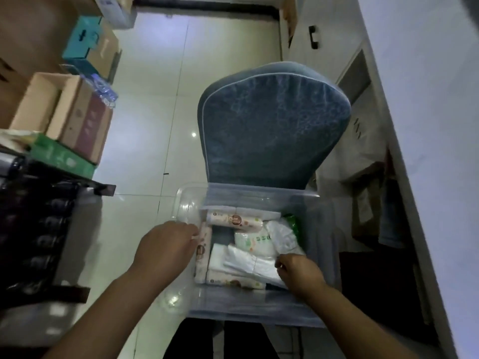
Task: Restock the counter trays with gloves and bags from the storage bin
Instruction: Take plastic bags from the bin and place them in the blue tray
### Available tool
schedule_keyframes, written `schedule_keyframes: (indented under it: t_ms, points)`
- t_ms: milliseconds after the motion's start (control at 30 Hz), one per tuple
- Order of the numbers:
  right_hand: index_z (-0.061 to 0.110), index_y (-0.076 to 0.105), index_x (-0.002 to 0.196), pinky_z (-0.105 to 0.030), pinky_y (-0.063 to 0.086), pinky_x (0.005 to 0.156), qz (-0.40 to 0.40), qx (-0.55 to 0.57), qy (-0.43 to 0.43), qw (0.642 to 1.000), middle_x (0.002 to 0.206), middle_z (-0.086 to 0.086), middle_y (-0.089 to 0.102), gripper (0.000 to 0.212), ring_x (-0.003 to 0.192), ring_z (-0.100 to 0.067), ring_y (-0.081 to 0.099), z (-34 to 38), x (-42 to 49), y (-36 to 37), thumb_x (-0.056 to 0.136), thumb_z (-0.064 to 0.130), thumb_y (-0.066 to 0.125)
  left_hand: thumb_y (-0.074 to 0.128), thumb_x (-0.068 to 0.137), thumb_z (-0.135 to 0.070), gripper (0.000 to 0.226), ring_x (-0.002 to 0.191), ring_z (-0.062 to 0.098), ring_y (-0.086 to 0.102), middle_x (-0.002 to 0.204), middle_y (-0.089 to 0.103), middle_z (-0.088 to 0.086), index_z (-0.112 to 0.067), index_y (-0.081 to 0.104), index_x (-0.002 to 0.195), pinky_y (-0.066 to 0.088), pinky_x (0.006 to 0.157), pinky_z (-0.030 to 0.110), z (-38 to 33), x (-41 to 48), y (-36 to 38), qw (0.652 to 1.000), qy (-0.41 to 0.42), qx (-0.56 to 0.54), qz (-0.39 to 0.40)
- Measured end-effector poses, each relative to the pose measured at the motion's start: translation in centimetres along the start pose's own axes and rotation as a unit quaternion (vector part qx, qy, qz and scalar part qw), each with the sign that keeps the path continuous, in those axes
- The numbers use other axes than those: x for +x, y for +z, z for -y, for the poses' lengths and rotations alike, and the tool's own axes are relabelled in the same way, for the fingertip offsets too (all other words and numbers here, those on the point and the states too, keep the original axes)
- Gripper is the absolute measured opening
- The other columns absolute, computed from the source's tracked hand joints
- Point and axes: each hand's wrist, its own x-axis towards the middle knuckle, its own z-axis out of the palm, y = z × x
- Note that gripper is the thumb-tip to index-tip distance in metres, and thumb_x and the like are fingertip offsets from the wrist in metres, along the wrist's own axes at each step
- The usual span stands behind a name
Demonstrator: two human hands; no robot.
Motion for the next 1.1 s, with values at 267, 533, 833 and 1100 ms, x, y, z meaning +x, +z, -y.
schedule_keyframes:
  t_ms: [267, 533, 833, 1100]
  points:
    - [0.027, 0.055, 0.122, -0.031, 0.045, 0.092, 0.059, 0.049, 0.007, 0.997, 0.128, -0.002, 0.059, 0.035, 0.112, -0.022, 0.057, -2.7, 9.4, 7.0, 0.088, 0.025, 0.053, 0.051, 0.090, -0.028, 0.020, 0.080, 0.013, 0.063, 0.091, 0.072, -0.004, -0.025, 0.068, 0.098, 0.048, 0.066, 0.026, -1.2, 2.7, 6.6, 0.998, -0.043, -0.021, 0.044]
    - [0.014, 0.042, 0.131, -0.036, 0.043, 0.094, 0.066, -0.119, -0.057, 0.989, 0.123, -0.010, 0.055, 0.047, 0.108, -0.026, 0.053, -3.3, 11.5, 12.8, 0.085, 0.020, 0.054, 0.046, 0.092, -0.032, 0.024, 0.091, 0.015, 0.062, 0.101, 0.070, -0.003, -0.028, 0.065, 0.107, 0.052, 0.074, 0.030, -2.7, 4.1, 11.2, 0.994, -0.054, -0.067, 0.065]
    - [0.006, 0.058, 0.111, -0.035, 0.045, 0.084, 0.020, -0.028, -0.027, 0.999, 0.116, -0.016, 0.055, 0.027, 0.102, -0.030, 0.054, -2.8, 10.0, 12.1, 0.085, 0.010, 0.053, 0.051, 0.090, -0.028, 0.024, 0.090, 0.019, 0.064, 0.100, 0.071, 0.000, -0.026, 0.065, 0.110, 0.053, 0.071, 0.032, -2.8, 3.5, 10.9, 0.992, -0.051, -0.097, 0.061]
    - [0.015, 0.067, 0.098, -0.032, 0.041, 0.082, 0.035, -0.004, -0.014, 0.999, 0.104, -0.008, 0.064, 0.020, 0.099, -0.026, 0.053, -1.3, 8.6, 9.5, 0.085, 0.026, 0.056, 0.053, 0.088, -0.034, 0.024, 0.092, 0.015, 0.062, 0.103, 0.070, -0.005, -0.030, 0.063, 0.109, 0.047, 0.070, 0.028, -2.9, 2.2, 10.2, 0.991, -0.052, -0.104, 0.065]
